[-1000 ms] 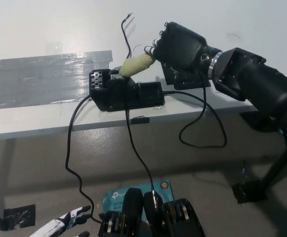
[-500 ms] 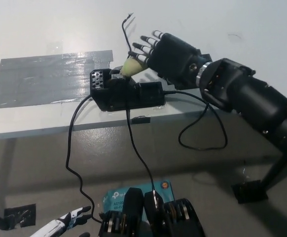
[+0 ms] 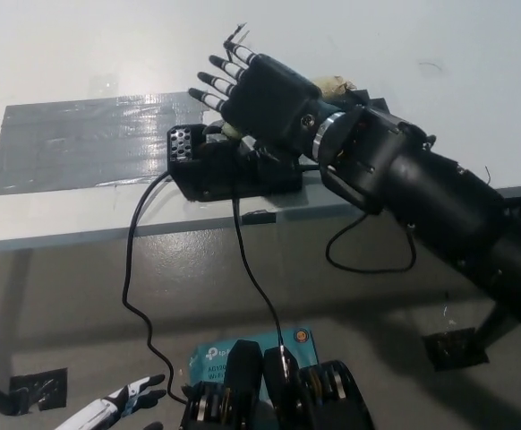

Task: The robot uses its right hand to grab and lift the soldering gun kept on the middle of the table and puts it in its base

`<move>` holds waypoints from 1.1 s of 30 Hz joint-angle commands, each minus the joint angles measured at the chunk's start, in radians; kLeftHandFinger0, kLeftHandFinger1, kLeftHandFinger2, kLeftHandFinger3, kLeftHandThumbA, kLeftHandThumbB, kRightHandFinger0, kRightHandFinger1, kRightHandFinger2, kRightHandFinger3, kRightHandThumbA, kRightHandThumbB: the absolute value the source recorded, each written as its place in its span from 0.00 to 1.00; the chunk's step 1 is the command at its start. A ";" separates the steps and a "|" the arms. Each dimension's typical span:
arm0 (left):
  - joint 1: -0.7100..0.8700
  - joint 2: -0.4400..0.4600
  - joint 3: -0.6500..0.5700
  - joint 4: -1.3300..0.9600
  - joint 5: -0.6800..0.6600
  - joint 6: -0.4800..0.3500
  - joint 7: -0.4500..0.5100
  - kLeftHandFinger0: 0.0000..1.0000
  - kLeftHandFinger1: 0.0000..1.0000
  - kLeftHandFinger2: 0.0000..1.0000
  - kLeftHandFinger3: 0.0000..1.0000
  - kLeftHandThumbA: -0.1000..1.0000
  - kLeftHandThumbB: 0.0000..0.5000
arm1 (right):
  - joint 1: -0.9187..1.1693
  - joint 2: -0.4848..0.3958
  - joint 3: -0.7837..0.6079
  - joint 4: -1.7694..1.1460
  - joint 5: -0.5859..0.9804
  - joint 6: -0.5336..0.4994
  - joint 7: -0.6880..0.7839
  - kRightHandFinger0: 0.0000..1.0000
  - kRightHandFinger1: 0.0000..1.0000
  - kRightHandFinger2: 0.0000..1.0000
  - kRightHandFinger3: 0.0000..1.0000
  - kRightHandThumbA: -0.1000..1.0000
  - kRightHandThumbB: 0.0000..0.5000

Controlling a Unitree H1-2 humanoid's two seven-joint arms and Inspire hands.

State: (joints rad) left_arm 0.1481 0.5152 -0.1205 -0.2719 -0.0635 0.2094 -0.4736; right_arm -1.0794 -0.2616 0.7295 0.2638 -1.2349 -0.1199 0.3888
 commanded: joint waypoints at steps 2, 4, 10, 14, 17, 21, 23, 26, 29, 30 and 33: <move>0.007 0.027 0.014 -0.023 -0.002 -0.012 -0.005 1.00 1.00 1.00 1.00 0.67 0.34 | -0.006 -0.084 -0.136 -0.451 0.107 0.111 0.396 1.00 1.00 1.00 1.00 0.69 1.00; 0.015 0.027 0.015 -0.022 -0.001 -0.026 -0.005 1.00 1.00 1.00 1.00 0.67 0.33 | 0.039 -0.131 -0.176 -0.602 0.168 0.134 0.462 1.00 1.00 1.00 1.00 0.67 1.00; 0.034 0.036 0.034 -0.029 -0.002 -0.012 0.006 1.00 1.00 1.00 1.00 0.67 0.34 | 0.317 -0.317 -0.347 -1.065 0.296 0.274 0.536 1.00 1.00 1.00 1.00 0.63 1.00; 0.028 0.032 0.033 -0.037 -0.002 0.031 0.010 1.00 1.00 1.00 1.00 0.67 0.38 | 0.558 -0.374 -0.474 -1.175 0.322 0.335 0.464 1.00 1.00 1.00 1.00 0.67 1.00; 0.036 0.026 0.045 -0.026 -0.017 0.026 0.015 1.00 1.00 1.00 1.00 0.67 0.34 | 0.883 -0.353 -0.646 -1.171 0.418 0.407 0.321 1.00 1.00 1.00 1.00 0.65 0.82; 0.048 0.021 0.058 -0.003 -0.030 0.020 0.016 1.00 1.00 1.00 1.00 0.69 0.41 | 1.039 -0.301 -0.744 -1.111 0.485 0.381 0.228 1.00 1.00 1.00 1.00 0.60 0.74; 0.034 0.012 0.066 0.014 -0.036 0.028 0.020 1.00 1.00 1.00 1.00 0.76 0.50 | 1.157 -0.256 -0.839 -0.990 0.619 0.301 0.117 1.00 1.00 1.00 1.00 0.56 0.67; 0.035 0.004 0.072 0.024 -0.041 0.021 0.021 1.00 1.00 1.00 1.00 0.80 0.55 | 1.237 -0.221 -0.913 -0.843 0.749 0.228 0.079 1.00 1.00 1.00 1.00 0.50 0.63; 0.035 0.003 0.073 0.037 -0.039 -0.005 0.018 1.00 1.00 1.00 1.00 0.79 0.55 | 1.286 -0.191 -0.964 -0.687 0.805 0.129 0.021 1.00 1.00 1.00 1.00 0.51 0.64; 0.035 -0.002 0.078 0.039 -0.046 0.006 0.020 1.00 1.00 1.00 1.00 0.79 0.61 | 1.294 -0.186 -0.969 -0.659 0.800 0.112 0.012 1.00 1.00 1.00 1.00 0.51 0.61; 0.037 -0.005 0.090 0.042 -0.056 0.017 0.025 1.00 1.00 1.00 1.00 0.84 0.70 | 1.315 -0.149 -1.006 -0.560 0.886 0.079 0.019 1.00 1.00 1.00 1.00 0.40 0.64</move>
State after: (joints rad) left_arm 0.1650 0.5067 -0.0942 -0.2328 -0.0665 0.2256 -0.4729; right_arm 0.1373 -0.4760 -0.0204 -0.4651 -0.8512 0.0169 0.5874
